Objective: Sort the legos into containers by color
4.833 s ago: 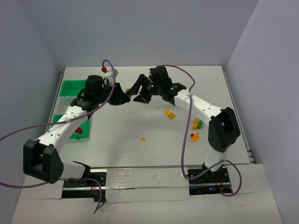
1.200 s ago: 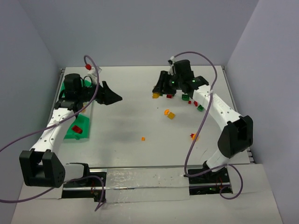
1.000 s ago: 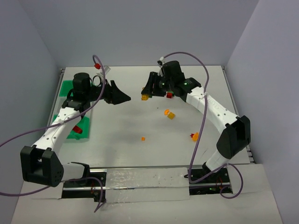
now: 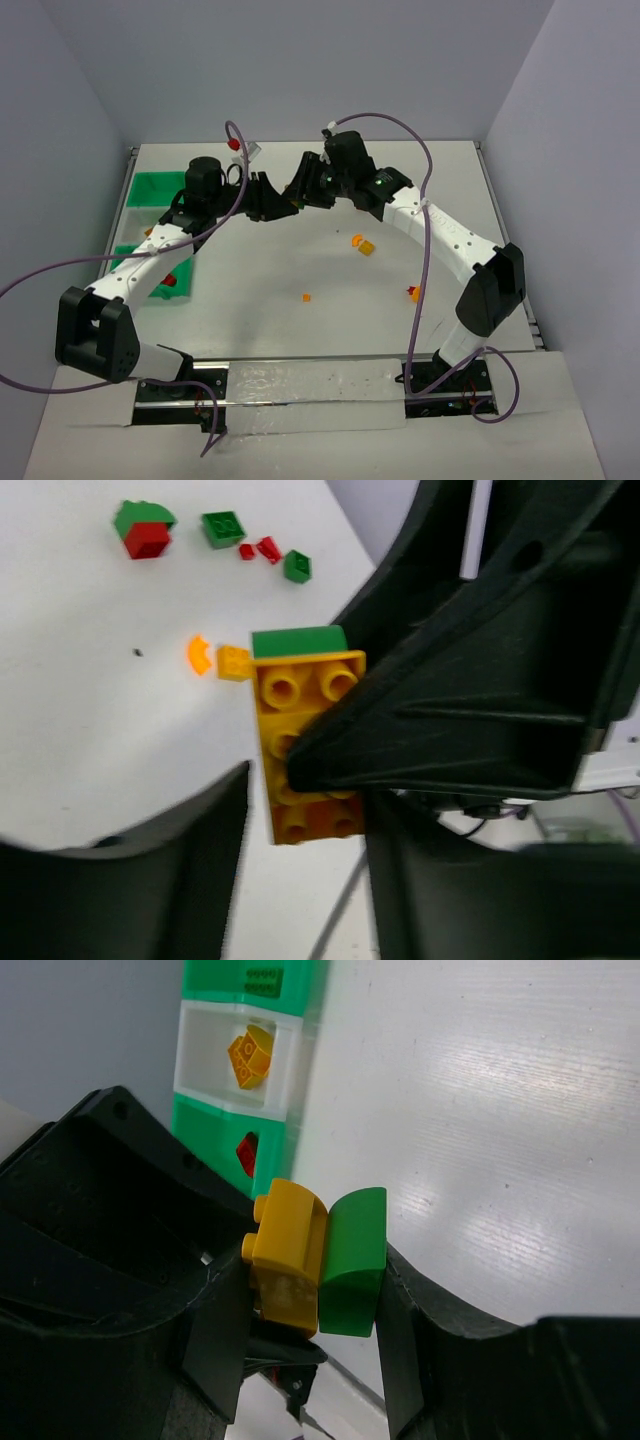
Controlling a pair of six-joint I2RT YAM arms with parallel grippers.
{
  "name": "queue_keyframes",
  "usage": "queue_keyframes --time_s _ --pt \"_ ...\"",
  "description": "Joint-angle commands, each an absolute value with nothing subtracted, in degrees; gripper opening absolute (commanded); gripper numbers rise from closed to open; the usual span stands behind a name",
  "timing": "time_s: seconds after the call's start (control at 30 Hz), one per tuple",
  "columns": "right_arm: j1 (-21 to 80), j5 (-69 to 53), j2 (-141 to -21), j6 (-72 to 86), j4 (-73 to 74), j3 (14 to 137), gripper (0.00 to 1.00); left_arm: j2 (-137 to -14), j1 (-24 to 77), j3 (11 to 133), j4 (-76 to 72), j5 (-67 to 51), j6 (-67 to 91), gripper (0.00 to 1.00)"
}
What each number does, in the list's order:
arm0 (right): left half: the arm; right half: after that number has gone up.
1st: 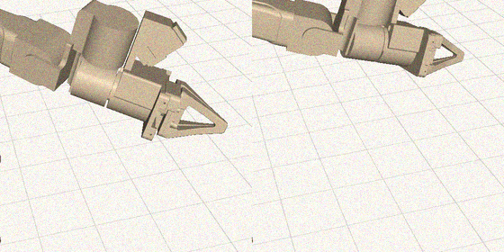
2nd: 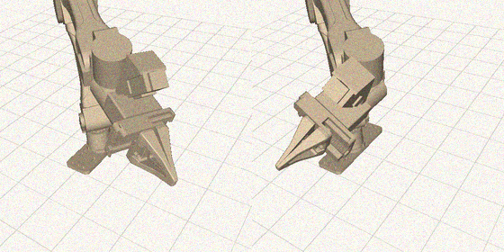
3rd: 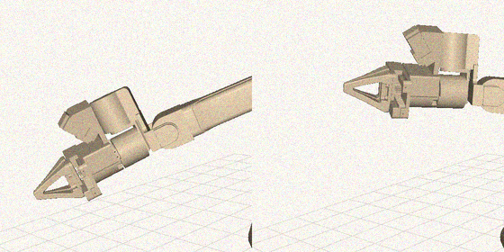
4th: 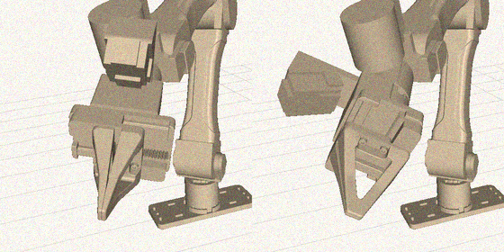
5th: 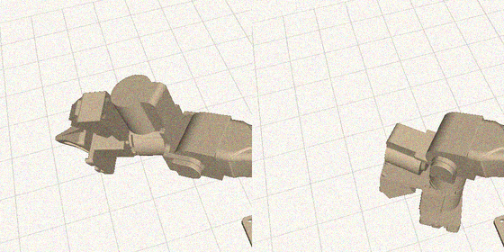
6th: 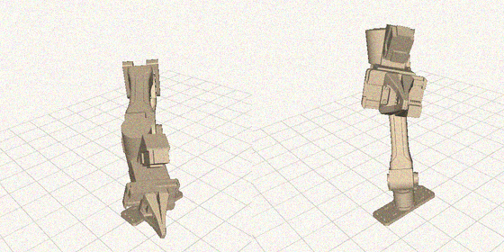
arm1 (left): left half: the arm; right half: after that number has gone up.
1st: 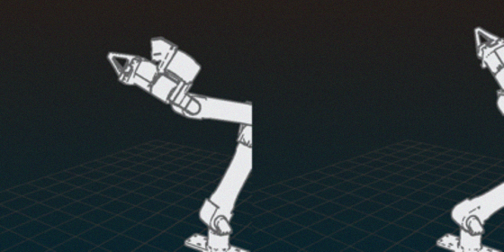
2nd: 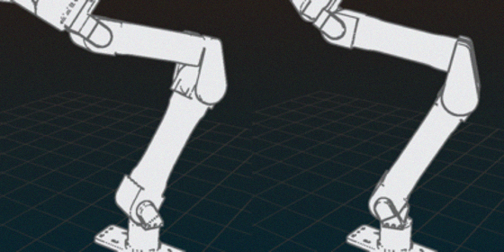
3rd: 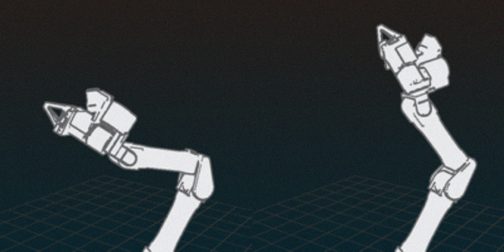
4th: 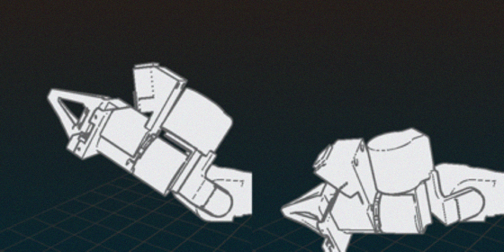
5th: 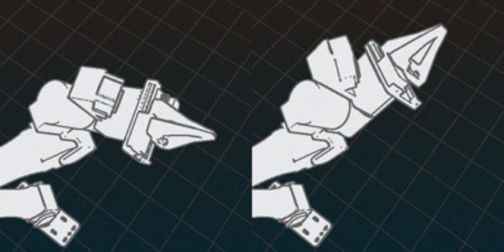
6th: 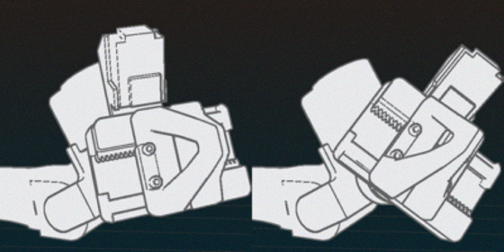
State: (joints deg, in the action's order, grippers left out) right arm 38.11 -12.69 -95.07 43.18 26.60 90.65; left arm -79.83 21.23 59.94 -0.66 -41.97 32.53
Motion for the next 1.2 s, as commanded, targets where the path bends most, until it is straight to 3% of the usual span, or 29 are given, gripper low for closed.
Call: queue_keyframes --time_s 0.0,0.17,0.2,0.23,0.27,0.3,0.53,0.77,0.97,1.17 --pt "38.8 -11.9 -94.8 43.6 25.5 92.6 0.46 -80.3 21.4 62.4 -5.6 -43.3 34.7 0.42" --pt "38.8 -12.3 -94.8 43.6 25.1 92.2 0.56 -80.1 21.4 61.7 -6.5 -44.7 34.9 0.08" --pt "38.8 -12.6 -94.8 43.5 25.0 92.2 0.68 -80.1 21.4 61.6 -6.5 -45.0 34.7 0.00" --pt "38.8 -12.7 -94.8 43.2 24.9 92.2 0.75 -80.0 21.4 61.3 -6.3 -45.3 34.6 0.00" --pt "38.7 -13.2 -94.8 42.8 24.8 92.3 0.92 -79.7 21.4 60.8 -6.3 -45.9 34.5 0.00" --pt "38.5 -13.3 -94.6 42.6 24.6 92.4 0.99 -79.3 21.3 60.4 -6.2 -46.3 34.1 0.00" --pt "33.1 -18.2 -91.5 36.1 23.2 91.8 1.00 -75.7 18.5 54.3 -7.4 -53.6 33.8 0.00" --pt "25.5 -45.3 -86.2 24.5 14.7 83.4 1.00 -71.8 14.5 51.9 -6.5 -64.9 32.1 0.00" --pt "27.7 -58.9 -84.2 20.4 11.4 78.1 1.00 -70.2 14.2 51.1 -9.4 -69.6 34.1 0.00" --pt "30.5 -62.9 -85.0 23.4 5.5 76.7 0.94 -69.1 14.3 49.2 -13.9 -70.4 38.2 0.00"
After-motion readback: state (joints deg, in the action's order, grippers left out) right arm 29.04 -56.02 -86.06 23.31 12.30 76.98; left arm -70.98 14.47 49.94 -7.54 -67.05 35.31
